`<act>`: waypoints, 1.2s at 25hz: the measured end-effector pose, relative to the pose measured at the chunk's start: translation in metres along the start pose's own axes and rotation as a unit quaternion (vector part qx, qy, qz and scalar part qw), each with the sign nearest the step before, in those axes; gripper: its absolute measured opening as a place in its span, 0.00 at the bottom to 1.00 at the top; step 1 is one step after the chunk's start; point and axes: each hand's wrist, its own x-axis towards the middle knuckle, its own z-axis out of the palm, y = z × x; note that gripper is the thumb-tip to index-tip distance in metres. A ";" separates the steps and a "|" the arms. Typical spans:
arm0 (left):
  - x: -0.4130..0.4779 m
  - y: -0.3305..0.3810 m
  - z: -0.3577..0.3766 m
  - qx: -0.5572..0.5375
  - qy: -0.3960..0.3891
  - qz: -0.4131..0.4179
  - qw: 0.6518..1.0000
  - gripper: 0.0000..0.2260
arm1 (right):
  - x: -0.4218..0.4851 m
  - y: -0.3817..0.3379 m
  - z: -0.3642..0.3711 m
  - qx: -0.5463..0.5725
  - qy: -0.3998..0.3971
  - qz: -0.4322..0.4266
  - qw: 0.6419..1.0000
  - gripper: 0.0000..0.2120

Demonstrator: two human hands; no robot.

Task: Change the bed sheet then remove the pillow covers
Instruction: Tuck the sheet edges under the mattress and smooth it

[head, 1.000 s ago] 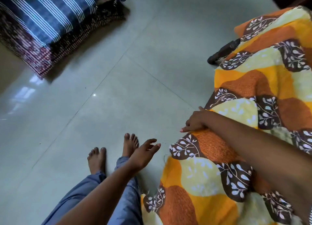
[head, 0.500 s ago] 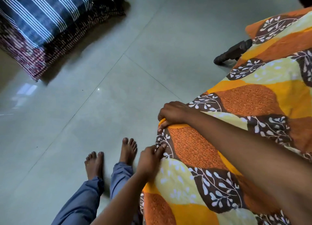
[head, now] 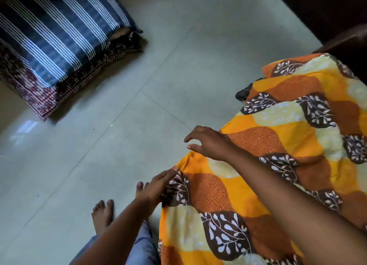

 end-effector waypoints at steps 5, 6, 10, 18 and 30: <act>-0.011 0.083 0.054 0.068 -0.076 -0.008 0.995 0.19 | -0.064 0.051 -0.089 0.043 0.077 0.060 0.994 0.10; -0.002 0.093 0.062 0.091 -0.067 0.006 0.994 0.14 | -0.067 0.067 -0.100 0.046 0.072 0.078 0.993 0.10; 0.012 0.137 0.086 0.051 -0.027 0.030 0.998 0.06 | -0.070 0.113 -0.124 0.091 0.056 0.112 0.988 0.10; -0.053 0.250 0.123 0.223 0.038 0.087 0.970 0.09 | -0.106 0.103 -0.141 0.343 0.175 0.144 0.911 0.09; 0.046 0.390 0.244 0.588 -0.072 0.198 0.781 0.11 | -0.113 0.172 -0.186 0.279 0.480 0.413 0.722 0.15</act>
